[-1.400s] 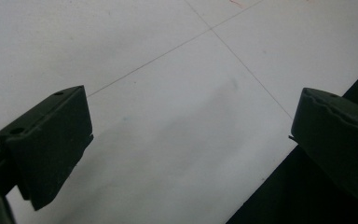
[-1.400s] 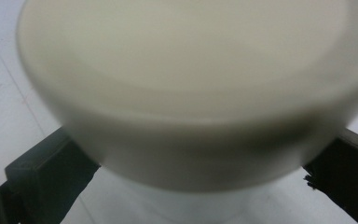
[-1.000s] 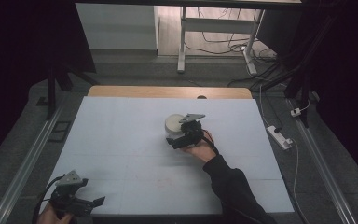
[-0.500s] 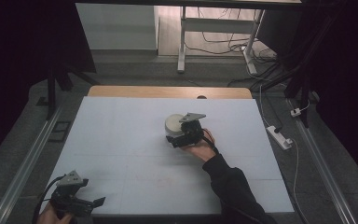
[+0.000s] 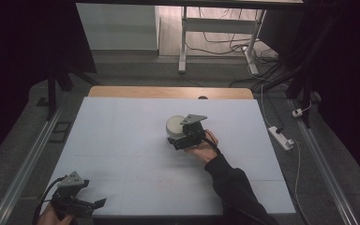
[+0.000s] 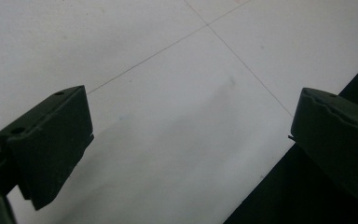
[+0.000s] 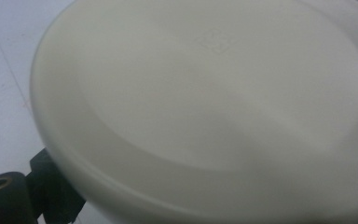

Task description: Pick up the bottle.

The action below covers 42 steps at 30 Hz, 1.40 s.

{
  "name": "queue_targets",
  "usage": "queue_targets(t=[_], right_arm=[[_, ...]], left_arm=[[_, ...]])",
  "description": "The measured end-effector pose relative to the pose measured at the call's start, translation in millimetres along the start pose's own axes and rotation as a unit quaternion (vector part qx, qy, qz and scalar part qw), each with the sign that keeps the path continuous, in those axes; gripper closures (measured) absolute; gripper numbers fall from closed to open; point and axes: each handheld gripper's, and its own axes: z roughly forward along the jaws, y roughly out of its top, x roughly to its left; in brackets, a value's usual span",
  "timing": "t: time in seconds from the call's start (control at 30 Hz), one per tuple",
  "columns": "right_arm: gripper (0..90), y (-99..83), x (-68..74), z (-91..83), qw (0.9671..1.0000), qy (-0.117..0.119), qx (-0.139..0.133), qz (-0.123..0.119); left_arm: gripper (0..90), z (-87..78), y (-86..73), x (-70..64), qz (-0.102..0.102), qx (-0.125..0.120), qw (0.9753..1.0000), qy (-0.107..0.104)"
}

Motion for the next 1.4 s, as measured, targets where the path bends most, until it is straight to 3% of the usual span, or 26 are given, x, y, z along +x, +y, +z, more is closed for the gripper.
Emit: queue_targets(t=[0.2,0.63,1.1,1.4], right_arm=[[6.5,-0.3,4.4,-3.6,0.9999,0.006,0.005,-0.014],[6.5,5.0,14.5,-23.7,0.9994,0.033,-0.008,-0.006],[6.5,2.8,37.3,-49.6,0.9978,0.065,-0.004,-0.016],[6.5,-2.2,53.3,-60.0,0.9971,0.072,-0.001,-0.024]], left_arm=[[0.0,-0.3,-0.1,-0.2,0.001,-0.001,1.0,0.0],[0.0,-0.3,-0.1,-0.4,0.001,-0.001,1.0,0.0],[0.0,-0.5,-0.2,-0.3,0.0,-0.002,1.0,-0.001],[0.0,-0.6,-0.2,-0.4,0.0,-0.002,1.0,0.0]])
